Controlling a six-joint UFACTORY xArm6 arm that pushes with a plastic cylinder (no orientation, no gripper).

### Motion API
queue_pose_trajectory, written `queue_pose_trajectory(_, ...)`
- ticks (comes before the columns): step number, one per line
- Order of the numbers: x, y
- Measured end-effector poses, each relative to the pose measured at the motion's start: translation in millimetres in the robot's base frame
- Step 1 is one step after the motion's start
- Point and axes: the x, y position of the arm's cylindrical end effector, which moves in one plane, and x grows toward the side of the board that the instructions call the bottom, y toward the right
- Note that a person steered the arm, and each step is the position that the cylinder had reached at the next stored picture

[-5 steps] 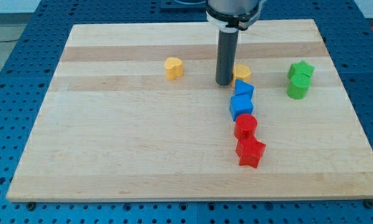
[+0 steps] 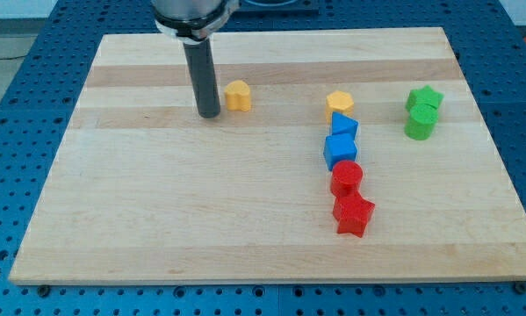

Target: Move the yellow heart diagonally to the yellow hexagon

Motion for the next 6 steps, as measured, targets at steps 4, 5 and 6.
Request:
queue_pose_trajectory(4, -20.8, 85.2)
queue_pose_trajectory(5, -32.6, 93.4)
queue_pose_trajectory(6, -46.4, 94.2)
